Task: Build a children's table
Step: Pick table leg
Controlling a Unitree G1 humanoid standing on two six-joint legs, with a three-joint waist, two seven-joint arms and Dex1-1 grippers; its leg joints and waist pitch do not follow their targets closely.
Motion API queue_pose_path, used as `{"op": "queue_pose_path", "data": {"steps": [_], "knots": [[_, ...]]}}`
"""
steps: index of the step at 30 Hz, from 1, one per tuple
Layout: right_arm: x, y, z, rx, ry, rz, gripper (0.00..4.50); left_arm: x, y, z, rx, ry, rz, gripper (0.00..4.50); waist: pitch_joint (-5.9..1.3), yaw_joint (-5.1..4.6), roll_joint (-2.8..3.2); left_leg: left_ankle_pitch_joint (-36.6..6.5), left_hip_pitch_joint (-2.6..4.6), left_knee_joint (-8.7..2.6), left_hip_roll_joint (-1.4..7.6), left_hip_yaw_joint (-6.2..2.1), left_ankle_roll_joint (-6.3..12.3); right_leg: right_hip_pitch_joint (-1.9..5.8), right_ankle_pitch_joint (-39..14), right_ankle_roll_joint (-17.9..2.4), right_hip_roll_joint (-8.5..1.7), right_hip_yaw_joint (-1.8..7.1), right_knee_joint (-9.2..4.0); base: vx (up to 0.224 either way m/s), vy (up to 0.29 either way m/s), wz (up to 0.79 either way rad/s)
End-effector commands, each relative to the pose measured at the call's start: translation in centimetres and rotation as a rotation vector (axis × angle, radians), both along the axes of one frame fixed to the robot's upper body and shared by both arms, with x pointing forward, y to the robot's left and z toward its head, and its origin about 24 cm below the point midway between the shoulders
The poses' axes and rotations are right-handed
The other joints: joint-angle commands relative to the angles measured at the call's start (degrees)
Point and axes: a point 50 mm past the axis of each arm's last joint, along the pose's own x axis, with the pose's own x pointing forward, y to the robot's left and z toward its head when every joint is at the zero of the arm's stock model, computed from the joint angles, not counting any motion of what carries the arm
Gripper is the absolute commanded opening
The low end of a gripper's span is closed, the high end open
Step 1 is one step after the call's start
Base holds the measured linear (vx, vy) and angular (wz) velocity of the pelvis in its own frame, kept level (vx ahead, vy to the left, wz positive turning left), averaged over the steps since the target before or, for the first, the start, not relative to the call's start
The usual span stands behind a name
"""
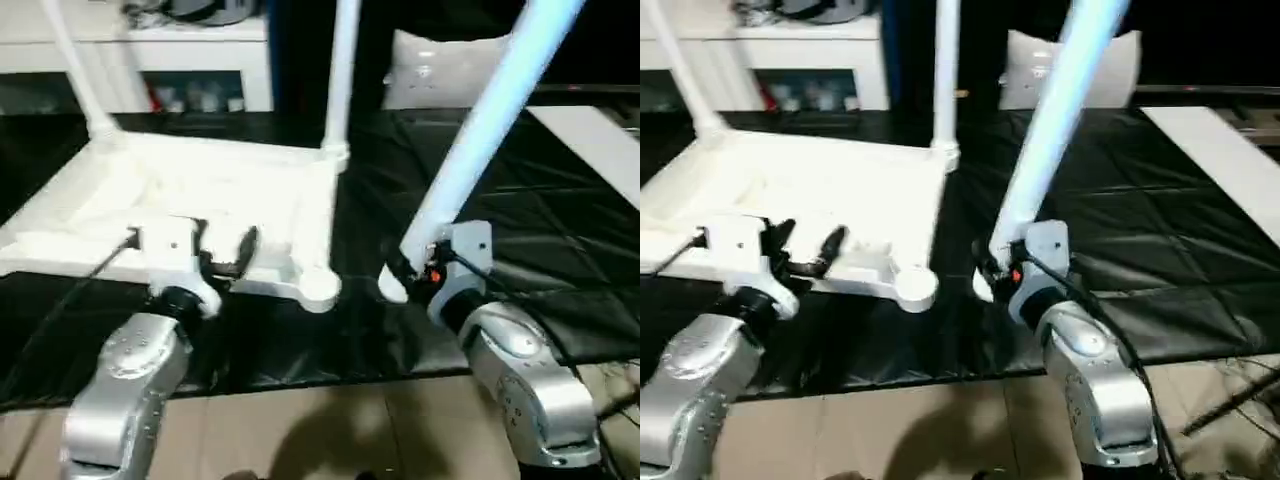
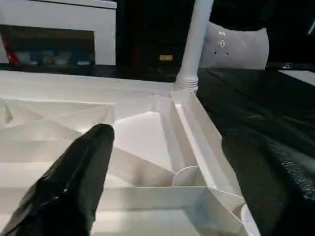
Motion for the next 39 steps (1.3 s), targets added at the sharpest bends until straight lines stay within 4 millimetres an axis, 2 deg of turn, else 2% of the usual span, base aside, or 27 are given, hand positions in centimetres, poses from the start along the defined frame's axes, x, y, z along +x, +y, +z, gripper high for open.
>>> {"op": "queue_pose_path", "data": {"steps": [1, 3, 5, 7, 10, 11, 12, 14, 16, 17, 18, 19, 20, 21, 22, 24, 26, 27, 29, 30, 32, 33, 34, 35, 36, 38, 39], "knots": [[-0.2, 0.9, 0.2, 0.039, 0.009, 0.025, 1.91, -0.2, 0.5, 0.0, 0.031, 0.002, 0.007, 4.35, -2.66, 1.15, 0.68, -9.73, 0.06, -4.35, 4.87, -3.21, 3.40, 2.05, -38.96, -6.64, -8.89, 6.06, -7.56, 0.005, 0.070, 0.05], [-0.2, 0.9, 0.2, 0.044, 0.013, 0.023, 1.91, -0.2, 0.5, -0.1, 0.030, 0.003, 0.007, 4.48, -3.73, -0.53, 2.05, -13.54, 2.01, -6.91, 5.76, -2.70, 0.46, 0.32, -20.09, -6.57, -1.95, 3.52, -3.25, 0.012, 0.070, 0.08], [-0.3, 1.1, 0.2, 0.092, 0.018, 0.022, 1.91, -0.2, 0.8, -0.1, 0.031, 0.008, 0.021, 4.48, -3.20, -0.78, 1.97, -21.55, 1.32, -7.90, 6.11, -3.01, -4.59, 0.51, -11.88, -5.69, -1.74, 4.56, -2.70, 0.001, 0.070, 0.09], [-0.3, 1.1, 0.3, 0.089, 0.006, 0.032, 1.91, -0.2, 0.8, 0.0, 0.034, 0.003, 0.015, 4.48, -2.62, -1.04, 1.30, -30.48, 1.87, -7.70, 4.16, -2.54, -7.05, 0.34, -20.24, -4.37, -2.82, 5.94, -4.03, 0.000, 0.000, 0.00], [-0.3, 1.1, 0.4, 0.079, 0.003, 0.035, 1.91, -0.3, 0.7, -0.2, 0.034, 0.014, 0.000, 4.48, -2.63, -1.42, 1.35, -29.24, 1.34, -7.24, 3.58, -2.70, -5.57, 0.68, -28.71, -2.00, -3.70, 6.30, -5.12, 0.000, 0.000, 0.00], [-0.3, 1.1, 0.2, 0.085, 0.016, 0.024, 1.91, -0.3, 0.7, -0.2, 0.040, 0.017, -0.003, 4.48, -3.11, -2.31, 1.59, -25.64, 3.90, -4.65, 3.04, 0.61, -5.11, -2.43, -35.58, 0.69, -2.71, 8.57, -7.82, 0.000, 0.000, 0.00], [-0.3, 1.1, 0.2, 0.088, 0.020, 0.020, 1.91, -0.3, 0.7, -0.2, 0.042, 0.017, -0.004, 4.48, -3.25, -2.10, 0.20, -24.29, 4.15, -3.52, 1.86, 1.13, -4.57, -2.28, -37.50, 1.63, -2.75, 8.48, -7.36, -0.024, -0.002, -0.26], [-0.3, 1.0, 0.2, 0.093, 0.027, 0.017, 1.91, -0.3, 0.8, -0.2, 0.039, 0.015, 0.005, 4.48, -2.89, -1.24, -0.69, -21.26, 3.16, -3.12, 1.58, 1.74, -1.12, -1.61, -44.98, 3.01, -3.66, 11.62, -7.96, -0.018, 0.011, -0.41], [-0.2, 1.1, 0.4, 0.089, 0.009, 0.025, 1.91, -0.2, 1.0, -0.3, 0.034, 0.028, 0.028, 4.48, -3.35, 0.28, -1.21, -15.78, 1.72, -0.31, 0.94, 0.99, 1.98, 0.17, -49.47, 2.64, -6.94, 17.36, -8.80, 0.050, 0.071, -0.59], [-0.1, 1.1, 0.4, 0.088, 0.015, 0.025, 1.91, -0.3, 1.1, -0.4, 0.033, 0.035, 0.037, 4.48, -4.05, 1.44, -0.54, -6.94, -3.90, 2.61, 2.48, -5.03, 5.28, 4.08, -43.41, -3.26, -14.63, 18.77, -8.04, 0.054, 0.122, -0.51], [-0.1, 1.0, 0.4, 0.085, 0.018, 0.024, 1.91, -0.4, 1.1, -0.5, 0.036, 0.041, 0.030, 4.48, -3.68, 0.43, -0.79, -5.94, -3.94, 1.90, 2.65, -6.09, 4.99, 3.00, -41.07, -5.35, -13.31, 16.58, -7.86, -0.004, 0.154, -0.39], [-0.1, 1.0, 0.4, 0.087, 0.022, 0.024, 1.91, -0.5, 1.1, -0.6, 0.046, 0.048, 0.028, 4.48, -3.38, -1.10, 0.48, -6.47, -2.98, -3.44, 1.47, -5.86, 4.25, 1.63, -37.17, -7.42, -5.72, 10.88, -6.11, -0.004, 0.154, -0.39], [-0.1, 1.0, 0.3, 0.087, 0.024, 0.025, 1.91, -0.6, 1.1, -0.6, 0.047, 0.050, 0.029, 4.48, -3.31, -1.69, 1.39, -11.05, -1.22, -5.16, 1.85, -5.44, 4.32, -0.70, -33.18, -7.05, -1.54, 8.77, -4.26, -0.016, 0.181, -0.12], [-0.1, 0.9, 0.2, 0.087, 0.035, 0.028, 1.91, -0.7, 1.1, -0.8, 0.046, 0.067, 0.037, 4.48, -3.63, -4.18, 1.70, -17.76, -0.11, -6.94, 3.03, -6.77, 3.75, -1.05, -19.82, -5.93, 1.65, 6.51, -1.00, 0.008, 0.199, 0.07], [-0.1, 0.9, 0.0, 0.072, 0.046, 0.034, 1.91, -0.9, 1.0, -0.9, 0.042, 0.072, 0.038, 4.48, -3.53, -4.45, 2.38, -22.55, -0.13, -8.00, 3.89, -7.16, 0.98, -0.85, -9.69, -5.37, 1.62, 5.97, 0.43, 0.008, 0.199, 0.07], [-0.1, 0.8, 0.0, 0.063, 0.055, 0.046, 1.91, -1.3, 0.8, -1.2, 0.028, 0.093, 0.038, 4.48, -3.00, -4.57, 2.30, -31.02, -0.49, -8.89, 3.61, -7.04, -4.50, 0.12, -4.47, -3.51, 0.58, 5.87, 0.06, -0.027, 0.149, 0.04], [-0.1, 0.8, 0.0, 0.061, 0.054, 0.045, 1.91, -1.4, 0.8, -1.3, 0.027, 0.092, 0.042, 4.48, -2.45, -4.65, 1.50, -38.20, 0.05, -8.66, 2.19, -6.03, -6.09, 0.23, -12.87, -1.74, -0.50, 6.18, -2.08, -0.035, 0.093, 0.05], [-0.2, 0.8, 0.0, 0.077, 0.055, 0.047, 1.91, -1.6, 0.8, -1.4, 0.016, 0.089, 0.049, 4.48, -1.63, -4.80, 1.17, -43.45, 1.25, -8.23, 1.50, -5.46, -6.49, -0.56, -27.23, 0.70, -1.10, 5.80, -4.37, 0.000, 0.000, 0.00], [-0.1, 0.7, 0.1, 0.076, 0.052, 0.047, 1.91, -1.7, 0.8, -1.4, 0.031, 0.079, 0.045, 4.48, -1.65, -5.48, 0.85, -45.83, 1.70, -8.24, 1.51, -5.41, -6.25, -0.08, -30.38, 1.91, -0.65, 4.68, -5.10, 0.000, 0.000, 0.00], [-0.1, 0.6, 0.1, 0.070, 0.047, 0.046, 1.91, -1.7, 0.7, -1.3, 0.047, 0.067, 0.039, 4.48, -1.28, -4.97, 0.70, -49.63, -0.95, -12.11, 2.98, -5.18, -5.18, 3.33, -26.16, 2.07, 0.45, 3.63, -1.43, -0.050, -0.055, 0.01], [-0.2, 0.5, 0.0, 0.057, 0.044, 0.048, 1.91, -1.7, 0.6, -1.1, 0.029, 0.053, 0.044, 4.48, -1.96, -2.58, 0.84, -50.09, -2.71, -14.06, 3.85, -4.12, -3.90, 5.50, -13.60, 1.66, 0.24, 4.58, 5.18, -0.054, -0.073, 0.07], [-0.2, 0.5, 0.0, 0.055, 0.043, 0.049, 1.91, -1.7, 0.5, -1.1, 0.023, 0.051, 0.047, 4.48, -2.16, -2.15, -0.66, -43.52, 0.79, -11.43, 2.76, -3.20, -2.00, 1.98, -16.70, 2.77, -1.22, 7.54, 1.66, 0.024, -0.145, 0.17], [-0.3, 0.4, 0.0, 0.071, 0.054, 0.044, 1.91, -1.8, 0.5, -1.1, 0.006, 0.052, 0.061, 4.48, -2.14, -2.02, -2.13, -29.56, 3.68, -4.53, -0.04, -2.72, -2.21, -2.01, -41.32, 3.48, -4.95, 9.63, -5.91, 0.024, -0.145, 0.17], [-0.3, 0.4, 0.0, 0.078, 0.056, 0.043, 1.91, -1.8, 0.6, -1.0, -0.002, 0.053, 0.077, 4.48, -1.67, -2.34, -3.33, -22.65, 4.63, -0.56, -1.02, -2.07, -1.30, -4.06, -52.39, 4.18, -5.76, 10.12, -8.88, 0.042, -0.155, 0.10], [-0.3, 0.4, 0.1, 0.088, 0.056, 0.044, 1.91, -1.8, 0.6, -1.0, -0.004, 0.056, 0.085, 4.48, -2.52, -1.85, -2.81, -12.75, 2.77, -0.32, -0.27, -3.27, -0.26, -1.09, -57.27, 2.87, -7.55, 10.68, -7.88, 0.009, -0.093, 0.00], [-0.3, 0.4, 0.2, 0.106, 0.061, 0.051, 1.91, -2.0, 0.4, -1.0, 0.004, 0.063, 0.088, 4.48, -2.05, -1.91, -2.51, -21.25, 2.15, -4.42, 1.16, -3.59, -2.73, -0.23, -53.05, 2.59, -4.15, 7.10, -6.22, 0.010, -0.073, -0.05], [-0.3, 0.5, 0.2, 0.102, 0.059, 0.060, 1.91, -2.0, 0.3, -1.1, 0.006, 0.063, 0.086, 4.48, -2.04, -2.58, -1.06, -33.48, 2.79, -6.29, 2.09, -4.30, -4.45, 0.21, -45.10, 2.61, -1.86, 5.31, -5.32, 0.000, 0.000, 0.00]]}}
